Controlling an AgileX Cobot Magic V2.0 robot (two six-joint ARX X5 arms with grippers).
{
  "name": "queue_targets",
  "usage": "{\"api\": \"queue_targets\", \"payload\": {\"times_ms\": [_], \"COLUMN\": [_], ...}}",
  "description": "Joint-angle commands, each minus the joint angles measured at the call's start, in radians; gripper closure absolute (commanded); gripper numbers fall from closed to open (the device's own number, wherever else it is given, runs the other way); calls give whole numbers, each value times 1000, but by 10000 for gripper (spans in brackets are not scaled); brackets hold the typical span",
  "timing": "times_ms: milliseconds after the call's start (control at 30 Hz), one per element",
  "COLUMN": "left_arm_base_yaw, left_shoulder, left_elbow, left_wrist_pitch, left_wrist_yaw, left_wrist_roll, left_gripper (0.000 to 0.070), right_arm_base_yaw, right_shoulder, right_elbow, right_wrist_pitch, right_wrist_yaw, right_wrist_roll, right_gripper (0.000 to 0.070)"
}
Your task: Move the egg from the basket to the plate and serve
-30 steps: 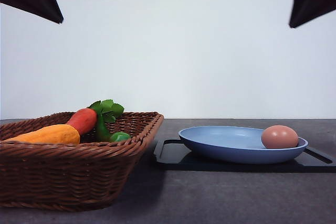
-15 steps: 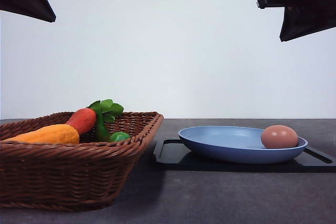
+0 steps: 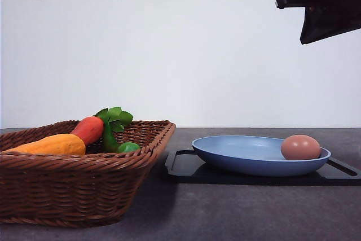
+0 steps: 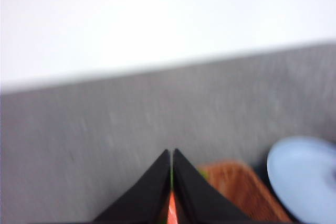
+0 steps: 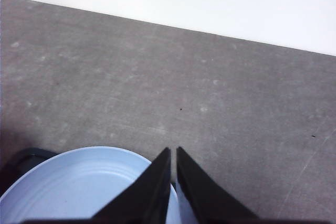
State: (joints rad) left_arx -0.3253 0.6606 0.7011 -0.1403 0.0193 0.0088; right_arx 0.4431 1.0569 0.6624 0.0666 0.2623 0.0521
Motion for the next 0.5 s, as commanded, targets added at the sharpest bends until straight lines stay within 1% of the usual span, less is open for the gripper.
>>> {"api": "queue_targets", "payload": {"times_ms": [0,67,233,333,467], "left_arm_base_yaw": [11,40,146,199,253], "left_shoulder": [-103,-220,-471,-571,-649], "left_elbow": [-46,-118,-319,-418,-522], "left_wrist_pitch": [8,6,5,5,4], "left_wrist_yaw": [-3,-3,-3,-3,-4], "left_wrist_roll": [72,88,88,87,86], "left_gripper": [700,700,700,700,700], "right_arm_base_yaw": [4,4,4,4,4], "right_shoulder": [7,7,7,7,7], "right_elbow": [9,9,9,9,9], "right_wrist_pitch": [11,10,11,11,11], "right_wrist_yaw": [1,1,1,1,1], "right_wrist_roll": [-7,-7,-7,-7,-7], "right_gripper": [700,700,700,700,700]}}
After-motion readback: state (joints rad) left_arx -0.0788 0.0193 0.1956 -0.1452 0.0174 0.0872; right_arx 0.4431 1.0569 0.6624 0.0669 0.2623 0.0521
